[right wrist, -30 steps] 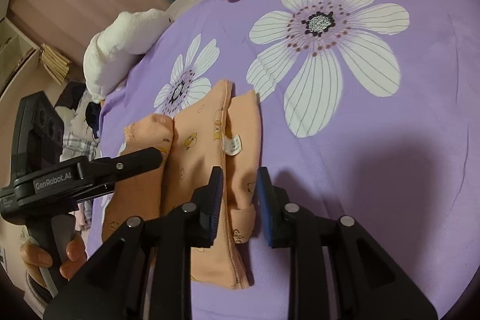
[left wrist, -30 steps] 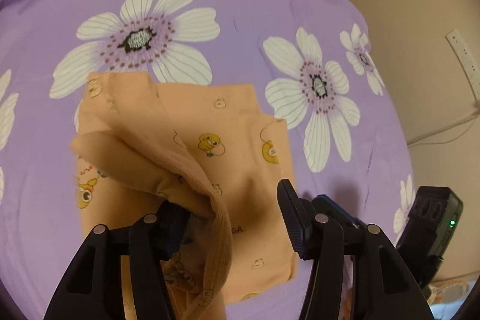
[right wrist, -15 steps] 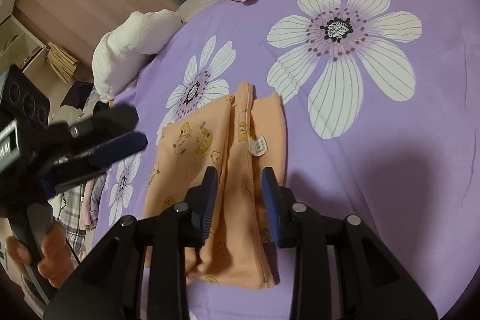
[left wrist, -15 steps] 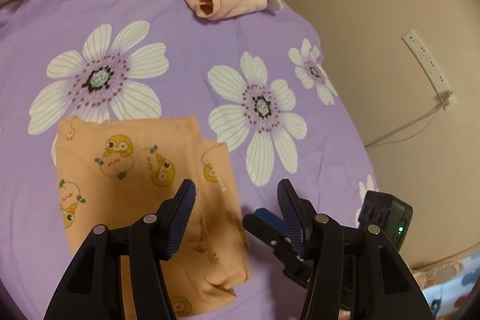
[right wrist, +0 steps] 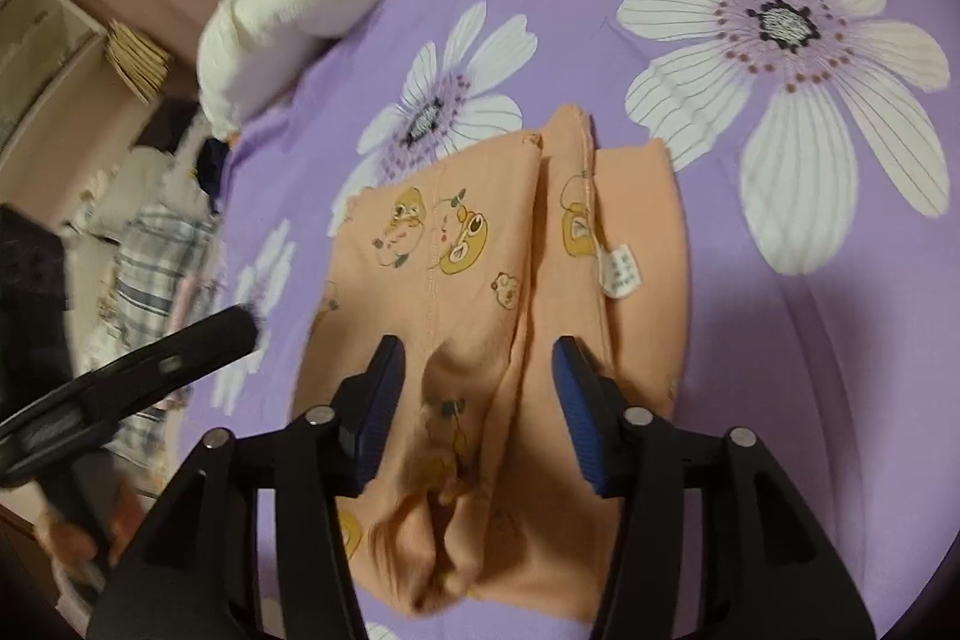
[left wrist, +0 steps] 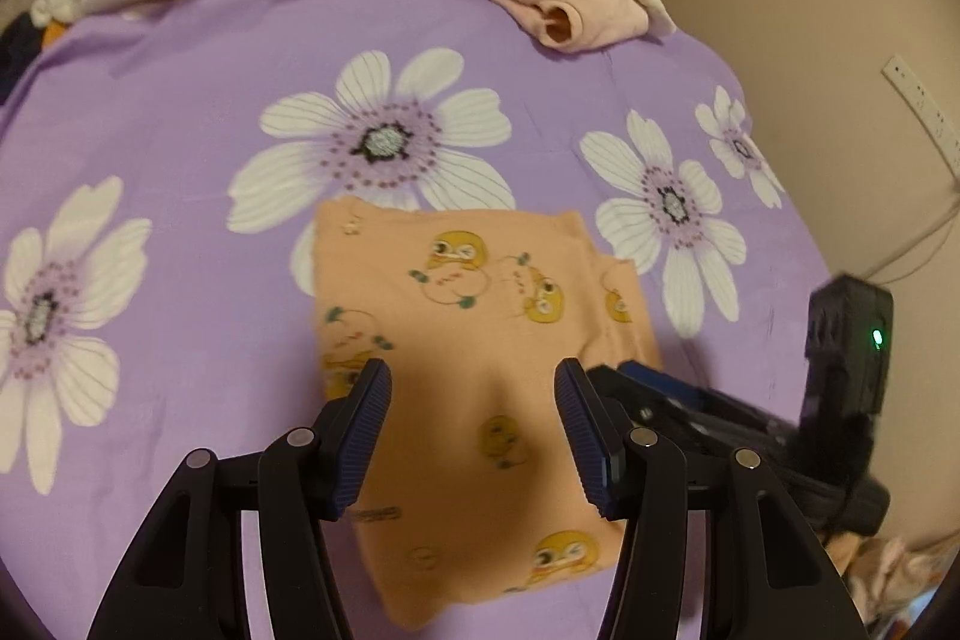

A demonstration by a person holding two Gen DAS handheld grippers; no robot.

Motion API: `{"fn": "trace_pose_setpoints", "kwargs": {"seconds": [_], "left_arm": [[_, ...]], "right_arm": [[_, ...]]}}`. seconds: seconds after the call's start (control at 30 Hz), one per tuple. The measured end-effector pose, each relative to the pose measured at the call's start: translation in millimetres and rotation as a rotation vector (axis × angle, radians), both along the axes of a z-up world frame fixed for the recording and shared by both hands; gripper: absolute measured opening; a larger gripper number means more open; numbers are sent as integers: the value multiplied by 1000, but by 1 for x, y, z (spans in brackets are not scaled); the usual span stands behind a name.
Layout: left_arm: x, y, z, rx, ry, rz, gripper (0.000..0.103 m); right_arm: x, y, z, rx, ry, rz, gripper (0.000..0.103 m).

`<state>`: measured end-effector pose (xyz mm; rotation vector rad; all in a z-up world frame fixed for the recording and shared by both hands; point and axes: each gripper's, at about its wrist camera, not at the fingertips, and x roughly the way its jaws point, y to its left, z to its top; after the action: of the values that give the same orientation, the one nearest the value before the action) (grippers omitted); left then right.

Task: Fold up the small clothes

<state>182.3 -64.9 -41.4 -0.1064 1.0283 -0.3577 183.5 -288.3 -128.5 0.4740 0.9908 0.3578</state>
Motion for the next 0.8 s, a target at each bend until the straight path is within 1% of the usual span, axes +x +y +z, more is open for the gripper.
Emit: {"fn": "trace_pose_setpoints", "kwargs": {"seconds": [0.07,0.13,0.23,0.33,0.47,0.6,0.63,0.67,0.7,0.77,0.8], "left_arm": [[-5,2,1,27,-24,-3,55],[-8,5,1,42,-34,-4,55],[-13,12,0,48,-47,-3,55],[-15,21,-2,32,-38,5,55],[-16,36,-5,23,-33,31,55],[-17,50,-9,10,-23,58,55],[-18,53,-11,8,-19,65,55],[-18,55,-13,5,-12,70,55],[-17,57,-15,3,-4,74,55],[-17,61,-18,2,6,81,55],[-18,62,-19,3,8,85,55]], "right_arm": [[7,8,0,-47,1,3,54],[13,14,-1,-69,10,10,56],[18,20,-3,-95,13,16,57],[20,27,-3,-128,-2,31,55],[21,29,-2,-147,-28,30,44],[24,22,-9,-112,-16,10,37],[25,21,-11,-109,-17,8,32],[26,21,-12,-118,-19,4,26],[26,22,-13,-131,-21,2,24],[25,23,-11,-158,-31,-4,15],[24,25,-10,-175,-32,-5,14]]}}
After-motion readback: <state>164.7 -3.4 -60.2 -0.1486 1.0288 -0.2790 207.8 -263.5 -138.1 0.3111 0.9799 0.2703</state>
